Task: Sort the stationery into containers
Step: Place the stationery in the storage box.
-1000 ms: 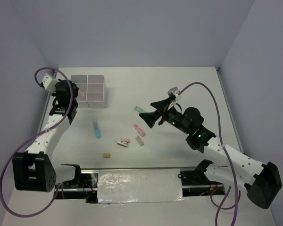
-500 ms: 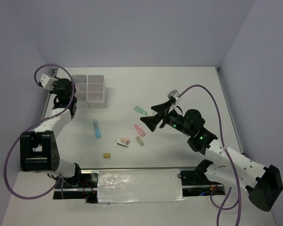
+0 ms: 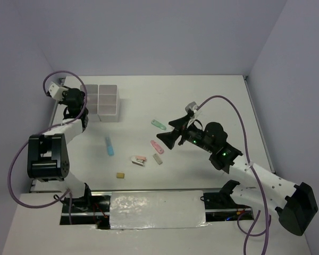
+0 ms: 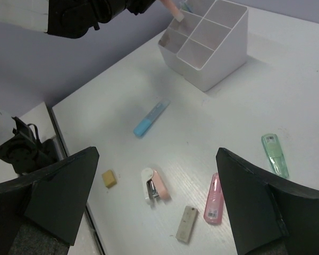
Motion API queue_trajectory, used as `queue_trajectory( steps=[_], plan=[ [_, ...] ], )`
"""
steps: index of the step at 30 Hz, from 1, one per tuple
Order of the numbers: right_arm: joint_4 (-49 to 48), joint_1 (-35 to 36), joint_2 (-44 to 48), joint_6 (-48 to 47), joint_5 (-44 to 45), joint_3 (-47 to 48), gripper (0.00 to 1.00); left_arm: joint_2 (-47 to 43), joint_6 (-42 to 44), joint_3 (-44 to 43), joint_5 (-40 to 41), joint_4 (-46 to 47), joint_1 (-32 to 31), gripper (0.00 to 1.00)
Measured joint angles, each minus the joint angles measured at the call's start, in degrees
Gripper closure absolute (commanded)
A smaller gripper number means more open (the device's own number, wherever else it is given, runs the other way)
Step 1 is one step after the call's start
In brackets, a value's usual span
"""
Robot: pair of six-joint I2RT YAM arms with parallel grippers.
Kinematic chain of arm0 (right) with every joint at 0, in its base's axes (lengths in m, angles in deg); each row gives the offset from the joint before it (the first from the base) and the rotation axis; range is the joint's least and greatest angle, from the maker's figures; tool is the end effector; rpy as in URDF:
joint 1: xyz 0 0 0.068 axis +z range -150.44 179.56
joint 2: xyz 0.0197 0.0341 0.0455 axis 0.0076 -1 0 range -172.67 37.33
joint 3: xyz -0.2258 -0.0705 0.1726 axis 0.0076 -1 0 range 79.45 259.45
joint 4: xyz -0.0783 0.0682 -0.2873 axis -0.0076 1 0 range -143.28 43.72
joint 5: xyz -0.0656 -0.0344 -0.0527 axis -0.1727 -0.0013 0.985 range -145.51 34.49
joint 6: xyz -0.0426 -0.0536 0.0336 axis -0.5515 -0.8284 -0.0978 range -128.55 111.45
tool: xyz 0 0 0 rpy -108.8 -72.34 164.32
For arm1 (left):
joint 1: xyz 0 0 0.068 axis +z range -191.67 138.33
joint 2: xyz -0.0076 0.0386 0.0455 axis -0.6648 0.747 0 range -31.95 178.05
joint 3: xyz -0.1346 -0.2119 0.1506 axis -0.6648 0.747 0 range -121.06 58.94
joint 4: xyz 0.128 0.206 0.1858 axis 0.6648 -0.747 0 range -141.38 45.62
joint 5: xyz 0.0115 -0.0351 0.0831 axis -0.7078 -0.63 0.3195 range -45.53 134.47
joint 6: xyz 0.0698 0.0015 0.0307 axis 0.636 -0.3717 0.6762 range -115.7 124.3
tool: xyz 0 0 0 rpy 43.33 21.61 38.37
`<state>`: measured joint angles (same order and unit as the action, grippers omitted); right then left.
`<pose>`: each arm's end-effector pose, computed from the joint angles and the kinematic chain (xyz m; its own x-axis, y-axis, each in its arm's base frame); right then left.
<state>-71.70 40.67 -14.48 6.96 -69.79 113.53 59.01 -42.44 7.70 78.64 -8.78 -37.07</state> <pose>0.1979 0.1938 0.3073 -0.2113 0.1596 -0.9643 -0.7955 0.5452 0.2645 0.4103 0.0694 0.2487 0.4059 -0.5717 -0.7130 -0.4804 0.5303 -0.6986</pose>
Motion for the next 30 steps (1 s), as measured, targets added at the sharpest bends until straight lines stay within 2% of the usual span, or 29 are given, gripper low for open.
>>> queue_trajectory(
  steps=[7,10,11,13,14,18,22,24,25,26,28,30],
  plan=[
    [-0.02,0.00,-2.80,-0.42,-1.42,0.61,0.00,3.89,-0.20,0.02,-1.27,2.62,0.55,0.72],
    [-0.24,0.00,-3.37,-0.44,-1.88,0.63,0.00,5.20,-0.28,0.02,-1.77,2.89,0.68,0.62],
    [-0.44,0.00,-3.54,-0.44,-1.99,0.63,0.00,5.49,-0.42,0.02,-1.95,2.93,0.74,0.50],
    [-0.48,0.00,-3.96,-0.46,-2.14,0.81,0.00,5.62,-0.85,0.24,-2.19,3.10,0.79,0.35],
    [-0.48,0.00,-4.22,-0.46,-2.25,0.94,0.00,5.62,-1.29,0.42,-2.14,3.50,0.79,0.23],
    [-0.50,0.00,-5.22,-0.63,-2.51,1.66,0.00,5.62,-1.64,0.48,-2.14,3.67,0.81,0.16],
    [-0.28,0.02,-5.79,-0.63,-2.14,2.01,0.00,5.42,-1.70,0.59,-2.25,3.65,0.85,0.15],
    [1.09,0.17,-7.74,-0.39,-1.07,3.78,0.00,4.28,-1.88,1.05,-2.60,2.75,0.85,0.11],
    [2.27,0.44,-9.88,-0.17,-0.13,6.05,0.00,2.86,-2.05,1.07,-2.75,0.96,0.85,0.05],
    [3.54,1.01,-12.28,-0.07,0.83,8.72,0.00,1.25,-2.67,0.96,-2.75,-1.20,0.85,0.02],
    [8.92,3.28,-19.67,0.35,5.14,17.07,0.00,-3.63,-4.42,-1.20,-2.69,-9.97,0.85,0.01],
    [13.31,6.40,-28.13,1.46,9.90,26.49,0.00,-8.31,-5.90,-7.63,-2.64,-22.27,0.85,0.01]
  ],
)
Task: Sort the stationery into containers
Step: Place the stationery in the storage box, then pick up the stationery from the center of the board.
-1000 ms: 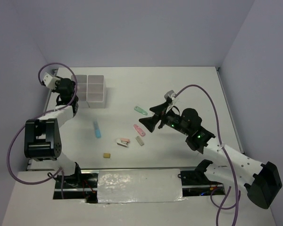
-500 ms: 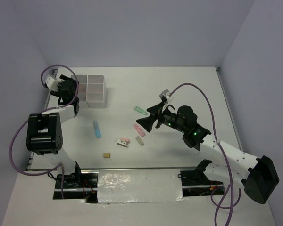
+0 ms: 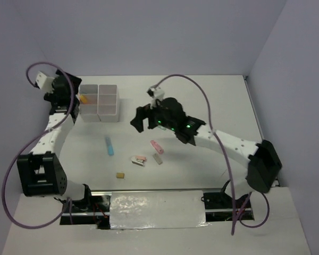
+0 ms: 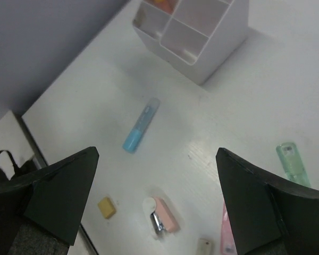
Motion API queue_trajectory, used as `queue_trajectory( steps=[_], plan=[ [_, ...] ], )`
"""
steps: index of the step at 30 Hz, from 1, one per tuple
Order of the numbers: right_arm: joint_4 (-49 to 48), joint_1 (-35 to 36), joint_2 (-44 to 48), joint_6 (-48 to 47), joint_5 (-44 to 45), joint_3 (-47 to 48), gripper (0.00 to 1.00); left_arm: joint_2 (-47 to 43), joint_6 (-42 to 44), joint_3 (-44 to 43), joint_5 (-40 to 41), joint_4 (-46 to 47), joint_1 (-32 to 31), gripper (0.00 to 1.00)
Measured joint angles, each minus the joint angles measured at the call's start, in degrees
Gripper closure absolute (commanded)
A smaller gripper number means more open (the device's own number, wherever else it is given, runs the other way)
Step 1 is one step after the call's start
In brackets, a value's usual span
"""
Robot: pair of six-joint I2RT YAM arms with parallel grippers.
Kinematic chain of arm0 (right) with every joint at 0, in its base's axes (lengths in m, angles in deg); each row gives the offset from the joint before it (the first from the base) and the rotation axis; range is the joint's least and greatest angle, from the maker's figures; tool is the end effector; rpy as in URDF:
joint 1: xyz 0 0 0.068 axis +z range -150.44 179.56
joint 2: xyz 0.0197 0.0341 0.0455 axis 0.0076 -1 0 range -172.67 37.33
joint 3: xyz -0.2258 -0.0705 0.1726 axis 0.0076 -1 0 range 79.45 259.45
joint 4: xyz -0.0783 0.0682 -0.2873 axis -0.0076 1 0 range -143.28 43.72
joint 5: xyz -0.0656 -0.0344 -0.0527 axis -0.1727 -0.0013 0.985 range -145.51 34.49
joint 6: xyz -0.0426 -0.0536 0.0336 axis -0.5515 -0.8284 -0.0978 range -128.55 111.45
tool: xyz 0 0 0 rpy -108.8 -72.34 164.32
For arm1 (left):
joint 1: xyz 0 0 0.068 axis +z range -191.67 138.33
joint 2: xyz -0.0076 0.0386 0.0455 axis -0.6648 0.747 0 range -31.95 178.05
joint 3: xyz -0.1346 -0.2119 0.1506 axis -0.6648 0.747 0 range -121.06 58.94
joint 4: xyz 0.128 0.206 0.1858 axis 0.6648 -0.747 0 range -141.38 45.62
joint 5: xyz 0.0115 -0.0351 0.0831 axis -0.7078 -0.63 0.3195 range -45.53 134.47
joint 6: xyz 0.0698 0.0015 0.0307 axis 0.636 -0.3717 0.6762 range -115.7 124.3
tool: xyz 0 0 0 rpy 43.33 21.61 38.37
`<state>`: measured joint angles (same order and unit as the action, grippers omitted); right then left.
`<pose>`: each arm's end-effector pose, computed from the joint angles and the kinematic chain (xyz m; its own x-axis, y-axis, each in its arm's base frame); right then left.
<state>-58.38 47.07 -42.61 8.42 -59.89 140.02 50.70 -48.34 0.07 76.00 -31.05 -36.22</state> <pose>0.2661 0.2978 0.3196 -0.3884 0.0069 -0.9215 -0.7024 0.6450 0.3009 0.3966 0.0717 0.3096 0.3617 -0.6460 -0.6723 -0.5034 0.4716 -0.7240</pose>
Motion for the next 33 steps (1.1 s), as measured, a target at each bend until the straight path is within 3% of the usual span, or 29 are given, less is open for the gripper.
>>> queue_trajectory(
  steps=[6,9,12,20,28,33],
  plan=[
    [17.00,8.04,-26.29,4.35,12.87,28.61,0.01,-8.35,0.07,-25.44,-0.61,-32.06,0.24,0.01],
    [25.68,12.11,-39.87,5.07,18.18,43.45,0.07,-15.63,2.78,-27.02,-3.04,-41.86,0.57,0.01],
    [31.36,15.13,-48.61,5.73,20.11,51.67,0.14,-23.47,6.58,-22.36,-6.80,-46.93,0.83,0.01],
    [38.86,18.97,-55.63,6.10,18.64,57.94,0.28,-36.02,15.39,-10.86,-13.07,-52.48,0.83,0.01],
    [40.63,19.06,-59.89,7.23,18.36,60.67,0.35,-34.56,19.93,-5.05,-16.00,-53.07,0.83,0.01],
    [41.33,18.99,-60.37,6.97,18.29,59.36,0.51,-34.86,21.07,-3.17,-16.41,-52.81,0.83,0.01]
  ],
)
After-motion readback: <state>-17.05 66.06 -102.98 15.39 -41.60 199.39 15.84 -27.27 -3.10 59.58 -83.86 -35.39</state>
